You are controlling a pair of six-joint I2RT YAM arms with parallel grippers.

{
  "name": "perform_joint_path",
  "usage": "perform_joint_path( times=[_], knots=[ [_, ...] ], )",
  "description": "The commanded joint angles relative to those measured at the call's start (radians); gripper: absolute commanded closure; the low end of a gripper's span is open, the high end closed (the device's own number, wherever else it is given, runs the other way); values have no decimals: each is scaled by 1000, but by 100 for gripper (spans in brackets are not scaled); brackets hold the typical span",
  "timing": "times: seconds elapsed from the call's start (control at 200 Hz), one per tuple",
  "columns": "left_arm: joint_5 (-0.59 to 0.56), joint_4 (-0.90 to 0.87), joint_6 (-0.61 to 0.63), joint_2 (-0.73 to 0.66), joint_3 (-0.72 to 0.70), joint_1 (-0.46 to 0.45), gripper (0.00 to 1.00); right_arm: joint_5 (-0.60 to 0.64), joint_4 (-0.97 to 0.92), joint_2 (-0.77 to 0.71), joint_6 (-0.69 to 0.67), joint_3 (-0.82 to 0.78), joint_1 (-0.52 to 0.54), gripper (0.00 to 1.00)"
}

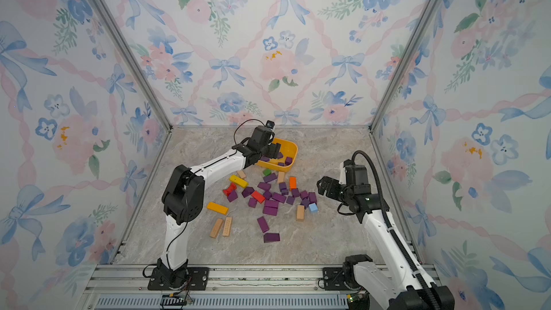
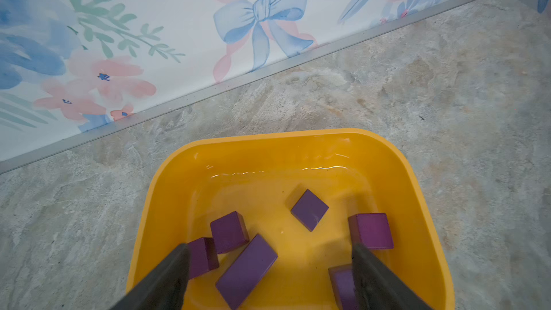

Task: Pick purple bricks into the storage bin
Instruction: Place the building block in the storage box, then pick up the building block from the center of the board.

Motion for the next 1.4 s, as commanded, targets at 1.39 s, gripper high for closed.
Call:
perform_joint_path(
  times=[1.39],
  knots=[
    [-57, 408, 36, -1005, -944, -126, 2, 117, 7, 450, -72, 158, 289, 34]
  ],
)
